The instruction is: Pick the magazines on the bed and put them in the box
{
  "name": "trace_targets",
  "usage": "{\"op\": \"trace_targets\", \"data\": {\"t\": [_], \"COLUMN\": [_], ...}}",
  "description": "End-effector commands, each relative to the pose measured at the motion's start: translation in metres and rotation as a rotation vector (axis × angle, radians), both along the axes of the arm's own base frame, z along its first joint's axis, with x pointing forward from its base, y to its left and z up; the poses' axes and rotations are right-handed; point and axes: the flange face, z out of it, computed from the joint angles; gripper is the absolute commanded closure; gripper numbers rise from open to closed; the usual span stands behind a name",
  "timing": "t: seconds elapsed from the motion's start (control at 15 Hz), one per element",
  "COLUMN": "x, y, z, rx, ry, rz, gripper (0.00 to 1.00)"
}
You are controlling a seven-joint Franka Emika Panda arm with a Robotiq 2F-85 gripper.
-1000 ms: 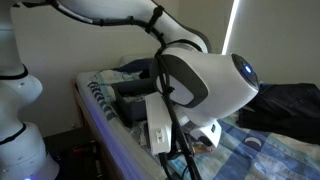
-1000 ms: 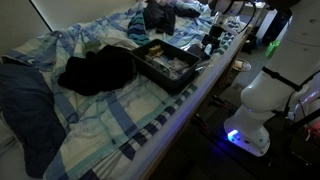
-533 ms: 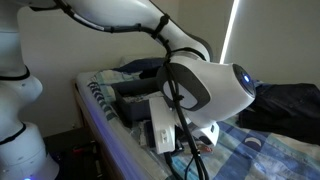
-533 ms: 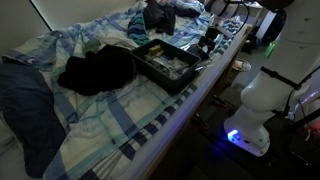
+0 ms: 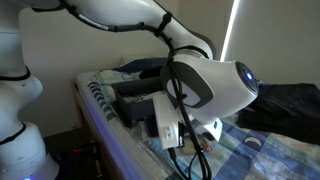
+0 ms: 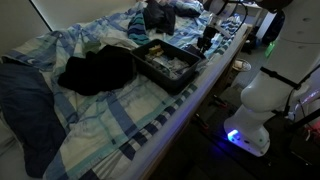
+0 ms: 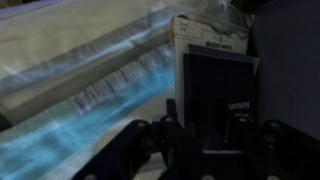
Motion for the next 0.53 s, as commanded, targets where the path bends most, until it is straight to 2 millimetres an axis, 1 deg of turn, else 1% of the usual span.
{"op": "trace_targets", "data": {"t": [0.0, 0.07, 0.13, 0.47], "x": [0.0036, 0.0048, 0.0059, 0.0085], "y": [-0.0031, -0.0041, -0.0048, -0.0071], "z": [0.0162, 0.0183, 0.02, 0.0255], "rx": [0.013, 0.013, 0.014, 0.011], "ry": [-0.048, -0.054, -0.06, -0.079], "rz": [-0.015, -0.018, -0.023, -0.035], "gripper": [0.86, 0.95, 0.99, 1.0]}}
